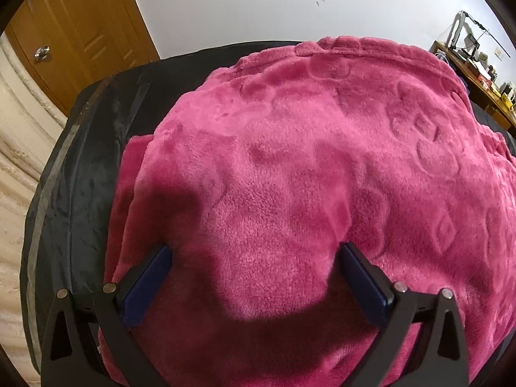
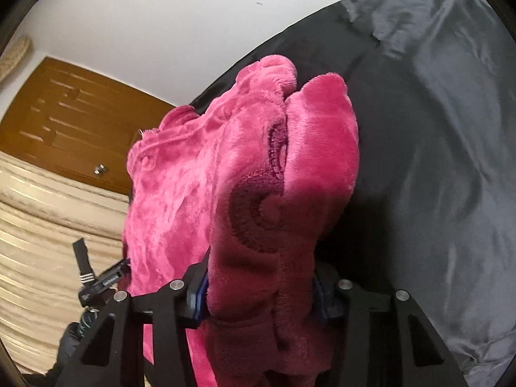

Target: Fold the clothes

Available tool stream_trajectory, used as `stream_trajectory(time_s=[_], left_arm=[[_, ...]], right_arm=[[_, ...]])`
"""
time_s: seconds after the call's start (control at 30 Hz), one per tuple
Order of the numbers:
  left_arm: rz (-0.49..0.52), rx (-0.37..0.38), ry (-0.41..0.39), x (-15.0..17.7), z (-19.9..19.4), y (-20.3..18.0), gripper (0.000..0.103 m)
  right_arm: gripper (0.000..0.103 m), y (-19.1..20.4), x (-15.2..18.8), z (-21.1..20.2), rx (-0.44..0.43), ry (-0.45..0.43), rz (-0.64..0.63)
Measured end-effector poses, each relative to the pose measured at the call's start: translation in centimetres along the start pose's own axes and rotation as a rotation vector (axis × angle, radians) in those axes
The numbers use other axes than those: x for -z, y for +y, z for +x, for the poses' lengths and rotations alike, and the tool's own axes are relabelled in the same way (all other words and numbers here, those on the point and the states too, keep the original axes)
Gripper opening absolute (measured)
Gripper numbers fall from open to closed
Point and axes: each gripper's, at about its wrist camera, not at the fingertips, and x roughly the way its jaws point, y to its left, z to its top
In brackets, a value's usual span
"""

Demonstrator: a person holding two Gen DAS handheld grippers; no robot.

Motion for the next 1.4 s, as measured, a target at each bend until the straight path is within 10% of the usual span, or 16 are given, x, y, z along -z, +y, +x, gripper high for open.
stream_trajectory(time_s=[0.3, 0.6, 0.73, 0.93, 1.4], left_arm=[[0.019, 0.062, -0.103, -0.6, -3.8, -0.9, 0.103], [0.149, 0.154, -0.008, -0.3, -0.5, -4.5, 0.103], [0.198, 0.107, -0.022, 0.3, 0.8, -5.6, 0.103], [0.193, 0.116, -0.042, 0.7, 1.2, -4.7, 0.103], [0.145, 0.263, -0.012, 0.0, -1.2, -0.5, 0.103]], right_arm=[[0.070, 0.7, 0.1, 0.6, -0.026, -0.019, -0.020], [0.095, 4.1, 0.7, 2.2, 0.078, -0.013, -0.185], [0.065, 4.3, 0.7, 2.6, 0.185, -0.006, -0.202], [0.039, 3.1, 0.5, 2.3, 0.087, -0.026, -0.069], [0.033, 14.6, 0.8, -1.8, 0.013, -0.240, -0.028]])
